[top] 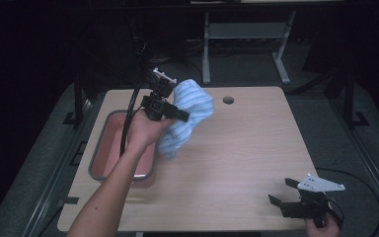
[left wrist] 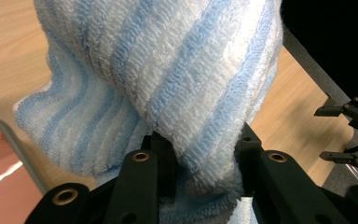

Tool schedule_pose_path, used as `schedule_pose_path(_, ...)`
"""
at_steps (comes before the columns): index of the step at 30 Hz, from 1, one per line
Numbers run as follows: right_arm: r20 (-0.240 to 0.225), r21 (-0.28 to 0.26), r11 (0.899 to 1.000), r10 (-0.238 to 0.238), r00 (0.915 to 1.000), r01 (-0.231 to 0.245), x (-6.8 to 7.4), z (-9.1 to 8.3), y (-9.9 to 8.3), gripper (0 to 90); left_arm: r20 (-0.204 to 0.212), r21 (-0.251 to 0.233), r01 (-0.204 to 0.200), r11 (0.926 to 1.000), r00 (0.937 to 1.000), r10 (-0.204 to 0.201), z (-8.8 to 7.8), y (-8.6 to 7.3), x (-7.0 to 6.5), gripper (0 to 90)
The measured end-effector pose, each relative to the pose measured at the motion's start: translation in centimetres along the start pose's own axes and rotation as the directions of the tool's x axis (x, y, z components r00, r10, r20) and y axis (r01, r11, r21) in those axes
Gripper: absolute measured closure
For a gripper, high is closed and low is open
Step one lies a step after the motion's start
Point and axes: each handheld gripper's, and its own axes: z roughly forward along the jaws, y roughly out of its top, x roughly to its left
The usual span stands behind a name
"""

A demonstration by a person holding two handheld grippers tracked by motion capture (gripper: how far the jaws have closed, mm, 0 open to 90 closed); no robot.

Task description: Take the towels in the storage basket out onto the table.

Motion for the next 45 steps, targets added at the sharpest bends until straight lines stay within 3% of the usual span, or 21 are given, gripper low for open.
schedule_pose_path(16, 0.005, 0.001, 1.000, 0.009, 0.9999, -0.009, -0.6, 0.1, -0.3, 14.0, 0.023, 0.016, -0.012, 0.9998, 0.9997, 0.012, 2.5, 1.2, -0.4, 68.9)
schedule_pose_path(45, 0.003, 0.016, 0.999, 0.029, 0.9996, -0.029, -0.6, 0.3, -0.4, 14.0, 0.035, 0.083, -0.004, 0.9966, 0.9994, 0.001, 9.4, 2.3, -0.8, 68.8)
